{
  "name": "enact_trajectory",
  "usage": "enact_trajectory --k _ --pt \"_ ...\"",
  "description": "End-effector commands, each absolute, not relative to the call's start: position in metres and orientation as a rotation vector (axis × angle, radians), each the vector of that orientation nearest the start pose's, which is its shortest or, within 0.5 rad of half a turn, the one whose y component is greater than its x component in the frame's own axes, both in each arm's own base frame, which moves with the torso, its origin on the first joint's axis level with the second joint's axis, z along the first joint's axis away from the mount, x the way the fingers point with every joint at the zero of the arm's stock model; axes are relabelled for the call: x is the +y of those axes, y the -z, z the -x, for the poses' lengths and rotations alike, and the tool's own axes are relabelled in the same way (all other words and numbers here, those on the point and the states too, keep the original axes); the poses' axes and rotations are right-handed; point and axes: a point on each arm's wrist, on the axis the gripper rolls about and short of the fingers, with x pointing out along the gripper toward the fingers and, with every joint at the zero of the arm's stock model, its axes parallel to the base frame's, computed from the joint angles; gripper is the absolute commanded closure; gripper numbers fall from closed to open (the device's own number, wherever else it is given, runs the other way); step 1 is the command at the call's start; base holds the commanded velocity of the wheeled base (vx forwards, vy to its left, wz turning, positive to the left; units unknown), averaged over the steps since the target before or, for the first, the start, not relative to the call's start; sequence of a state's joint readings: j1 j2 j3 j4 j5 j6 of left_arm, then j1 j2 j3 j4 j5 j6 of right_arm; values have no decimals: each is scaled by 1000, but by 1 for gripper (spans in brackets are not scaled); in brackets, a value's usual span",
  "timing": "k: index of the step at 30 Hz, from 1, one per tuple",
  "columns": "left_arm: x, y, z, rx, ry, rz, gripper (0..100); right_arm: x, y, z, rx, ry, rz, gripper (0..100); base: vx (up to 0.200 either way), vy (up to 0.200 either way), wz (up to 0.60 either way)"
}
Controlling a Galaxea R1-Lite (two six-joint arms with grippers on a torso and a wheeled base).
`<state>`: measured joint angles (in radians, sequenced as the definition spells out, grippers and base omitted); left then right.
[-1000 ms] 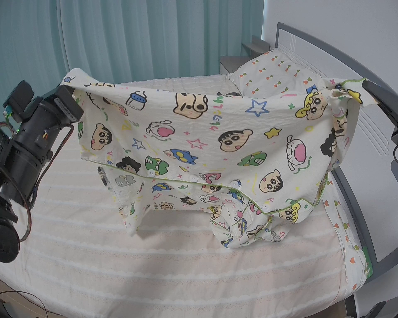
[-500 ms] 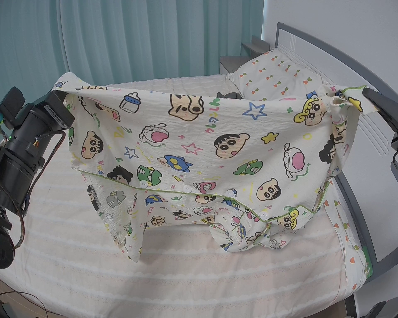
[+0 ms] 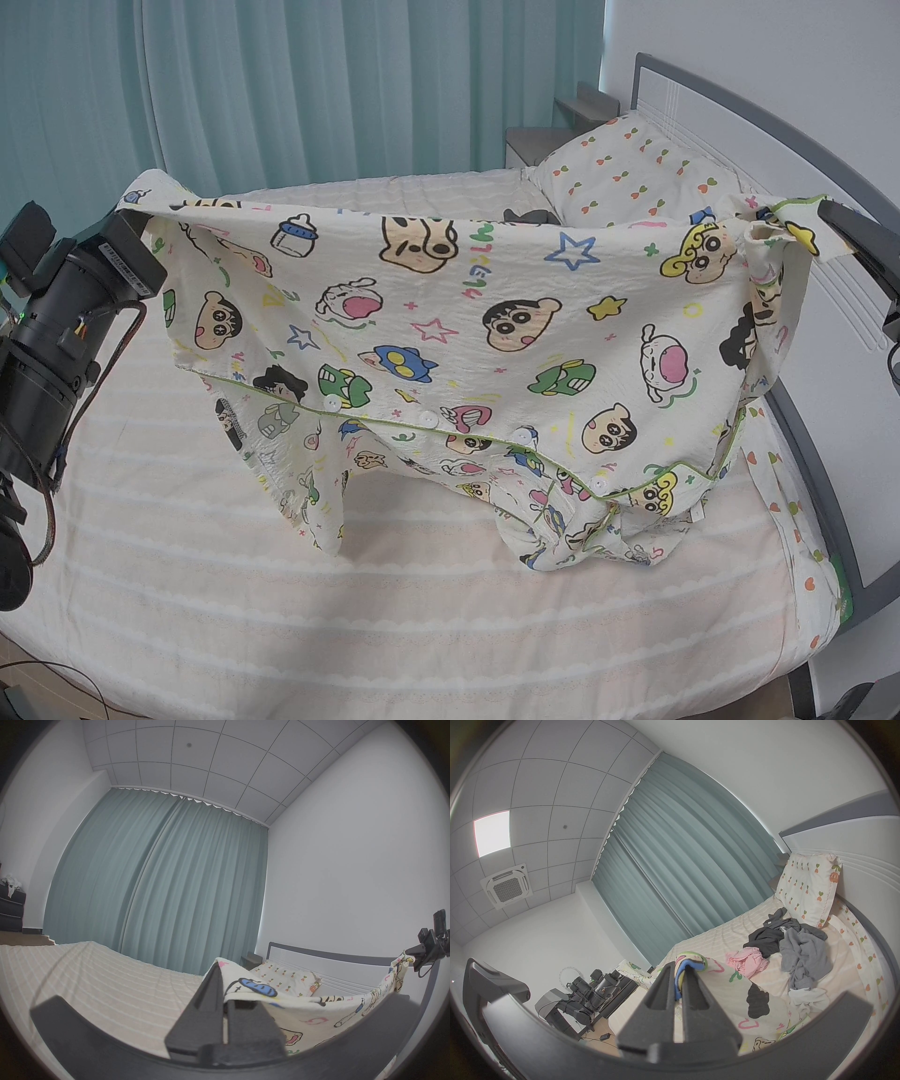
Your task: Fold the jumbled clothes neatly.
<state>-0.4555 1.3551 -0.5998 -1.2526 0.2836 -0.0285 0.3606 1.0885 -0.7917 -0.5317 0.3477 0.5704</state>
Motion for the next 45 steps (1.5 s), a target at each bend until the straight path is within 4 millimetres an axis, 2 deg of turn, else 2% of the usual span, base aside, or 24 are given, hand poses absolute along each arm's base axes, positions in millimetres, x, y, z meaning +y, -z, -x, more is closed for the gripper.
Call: enact_trajectory --k 1,11,19,31,37,45 --pt "-82 -273 -183 -452 174 204 100 60 -311 -137 -29 -757 -545 100 0 200 0" --pt "-80 -255 -179 -393 179 187 100 63 -311 -139 -23 -769 -546 100 -20 40 0" --pt "-80 -253 -177 -387 179 183 100 63 -311 -139 -22 -771 -546 100 -200 0 0" --pt "-79 -254 -178 -389 175 185 100 64 -310 -140 -17 -773 -546 100 0 0 0" --pt "-70 -253 -182 -392 123 170 100 65 -311 -139 -18 -781 -546 100 0 200 0" --pt "-65 -258 -176 -414 111 179 100 68 -311 -140 -11 -790 -546 100 0 200 0"
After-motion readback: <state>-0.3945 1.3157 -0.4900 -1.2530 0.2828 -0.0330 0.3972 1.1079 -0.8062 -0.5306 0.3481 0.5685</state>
